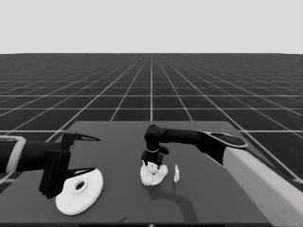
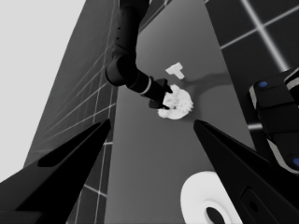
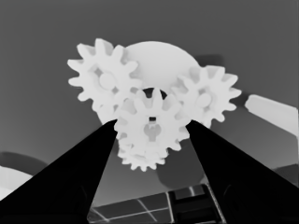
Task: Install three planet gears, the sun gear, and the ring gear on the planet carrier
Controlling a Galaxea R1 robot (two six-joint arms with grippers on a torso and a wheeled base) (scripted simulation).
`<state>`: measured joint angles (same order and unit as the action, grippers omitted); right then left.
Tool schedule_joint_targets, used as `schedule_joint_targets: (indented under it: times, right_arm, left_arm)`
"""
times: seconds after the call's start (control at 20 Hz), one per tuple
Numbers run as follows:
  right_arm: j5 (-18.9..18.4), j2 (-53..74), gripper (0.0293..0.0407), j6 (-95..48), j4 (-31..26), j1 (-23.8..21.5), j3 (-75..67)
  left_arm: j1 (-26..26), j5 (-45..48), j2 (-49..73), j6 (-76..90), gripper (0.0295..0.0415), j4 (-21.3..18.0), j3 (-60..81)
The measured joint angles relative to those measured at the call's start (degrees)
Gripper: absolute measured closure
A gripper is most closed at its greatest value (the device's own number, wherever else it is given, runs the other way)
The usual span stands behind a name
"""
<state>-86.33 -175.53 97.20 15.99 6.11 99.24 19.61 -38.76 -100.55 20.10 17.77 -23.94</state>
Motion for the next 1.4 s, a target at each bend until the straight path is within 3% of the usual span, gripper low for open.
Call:
schedule_joint_targets:
  times: [1.4]
  right_arm:
    - [0.0, 0.0, 0.0390, 16.8, 0.0, 0.0, 0.0]
  left_arm:
    - [0.0, 0.0, 0.0, 0.0, 0.0326, 0.0, 0.0]
